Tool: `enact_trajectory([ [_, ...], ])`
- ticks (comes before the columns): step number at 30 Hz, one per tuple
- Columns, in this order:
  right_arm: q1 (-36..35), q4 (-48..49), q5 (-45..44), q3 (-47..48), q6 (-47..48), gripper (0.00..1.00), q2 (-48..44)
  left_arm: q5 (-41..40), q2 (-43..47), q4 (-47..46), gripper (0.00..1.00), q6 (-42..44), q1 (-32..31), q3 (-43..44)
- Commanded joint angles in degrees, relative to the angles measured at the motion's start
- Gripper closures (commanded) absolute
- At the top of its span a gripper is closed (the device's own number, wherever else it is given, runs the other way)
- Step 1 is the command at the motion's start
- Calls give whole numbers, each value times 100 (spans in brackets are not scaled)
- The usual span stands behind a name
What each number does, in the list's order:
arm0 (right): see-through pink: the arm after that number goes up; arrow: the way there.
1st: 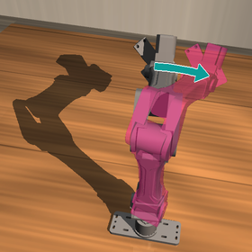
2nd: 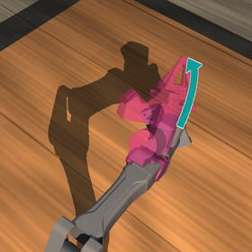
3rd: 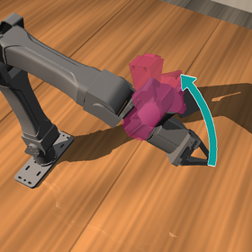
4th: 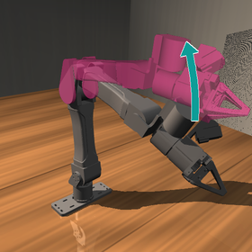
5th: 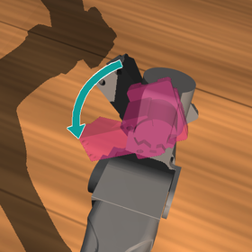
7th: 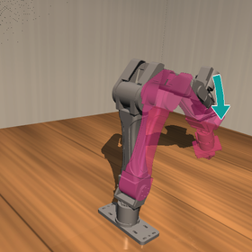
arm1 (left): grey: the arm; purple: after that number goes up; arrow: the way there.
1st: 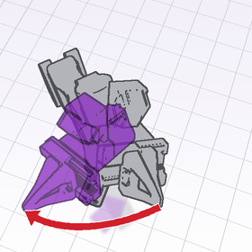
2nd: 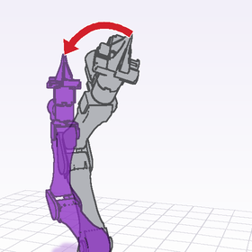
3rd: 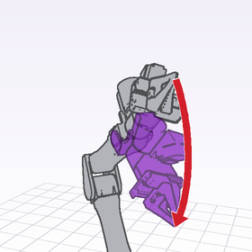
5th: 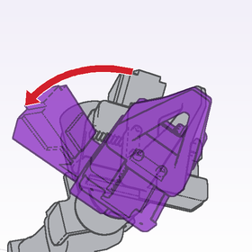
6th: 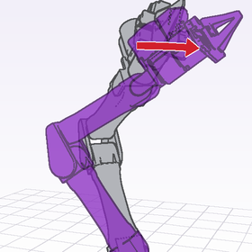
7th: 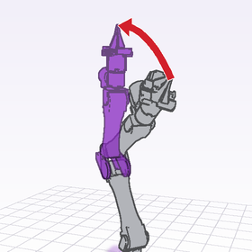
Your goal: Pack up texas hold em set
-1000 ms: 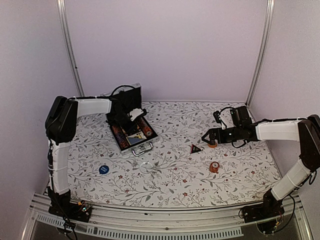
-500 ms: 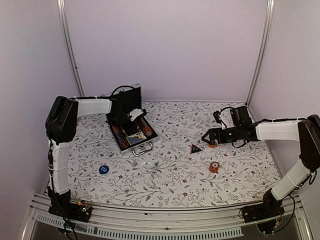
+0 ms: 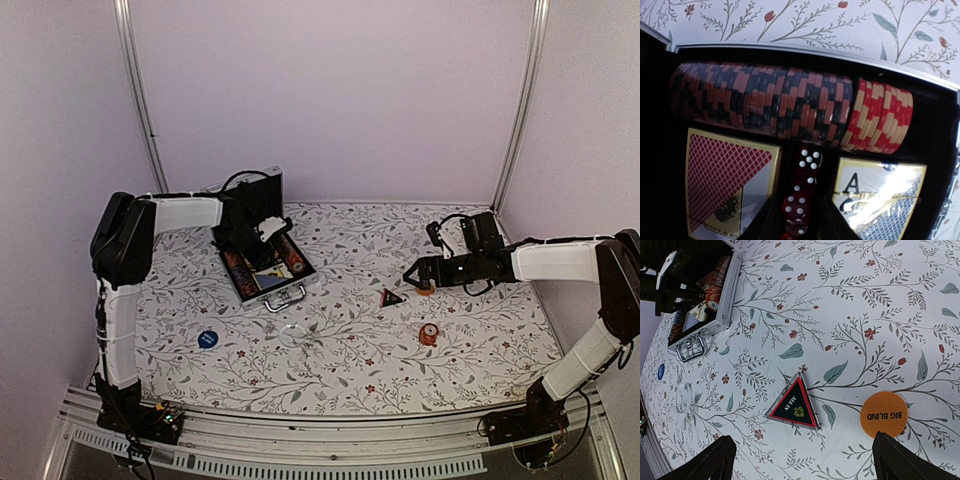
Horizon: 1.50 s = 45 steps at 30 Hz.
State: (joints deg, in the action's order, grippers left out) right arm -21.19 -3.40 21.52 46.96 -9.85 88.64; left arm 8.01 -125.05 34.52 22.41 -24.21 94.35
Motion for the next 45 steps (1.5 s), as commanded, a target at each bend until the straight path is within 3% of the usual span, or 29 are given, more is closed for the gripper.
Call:
enact_trajectory([
  [1, 21, 32, 45, 42, 35, 1, 92, 142, 112, 11, 69, -51, 55, 1],
  [6, 26, 24, 45, 50, 29, 1, 92, 294, 314, -108, 70, -91, 51, -107],
  [12, 19, 32, 45, 33, 34, 1, 107, 291, 490, -213, 77, -106, 62, -250],
  [25, 25, 32, 45, 50, 36, 1, 116, 96, 107, 9, 87, -131, 79, -97],
  [45, 19, 41, 90, 85, 61, 1, 219, -372, -9, -49, 86, -331, 84, -68],
])
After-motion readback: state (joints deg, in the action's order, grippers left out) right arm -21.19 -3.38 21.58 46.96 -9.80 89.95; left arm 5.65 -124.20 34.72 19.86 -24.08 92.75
